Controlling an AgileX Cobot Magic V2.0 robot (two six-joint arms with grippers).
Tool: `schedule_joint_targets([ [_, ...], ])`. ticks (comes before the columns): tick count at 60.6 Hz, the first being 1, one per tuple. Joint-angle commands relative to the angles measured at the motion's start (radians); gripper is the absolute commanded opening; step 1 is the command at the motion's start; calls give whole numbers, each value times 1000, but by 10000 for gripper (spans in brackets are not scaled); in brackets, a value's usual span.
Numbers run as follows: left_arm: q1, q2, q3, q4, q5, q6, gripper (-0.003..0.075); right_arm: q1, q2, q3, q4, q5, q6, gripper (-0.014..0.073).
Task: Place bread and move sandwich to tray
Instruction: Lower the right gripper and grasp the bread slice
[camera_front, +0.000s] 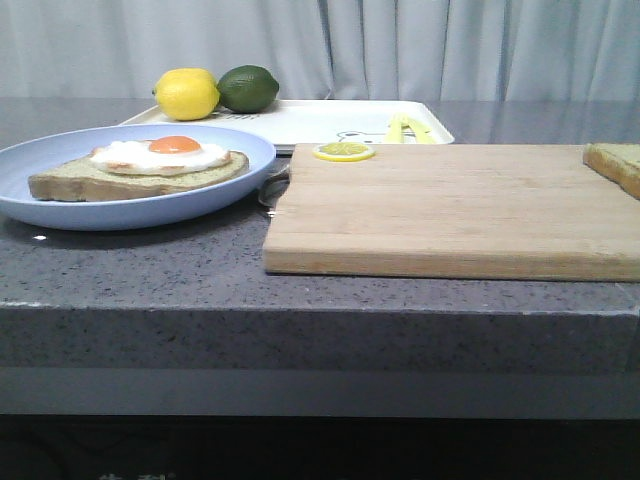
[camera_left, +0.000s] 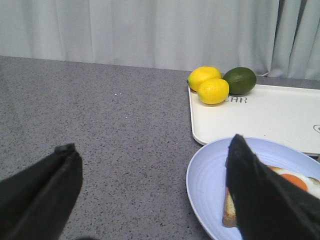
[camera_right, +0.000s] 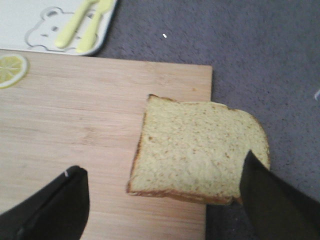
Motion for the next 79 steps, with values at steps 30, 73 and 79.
schedule_joint_targets([
  [30,-6,6,-38,-1,-82,-8,587,-446,417,-181,523,81,-406,620],
  [73,-6,6,-38,-1,-82,-8,587,-434,634,-285,528,275,-505,620],
  [79,-6,6,-38,-1,-82,-8,587,-434,634,-285,528,277,-505,594],
])
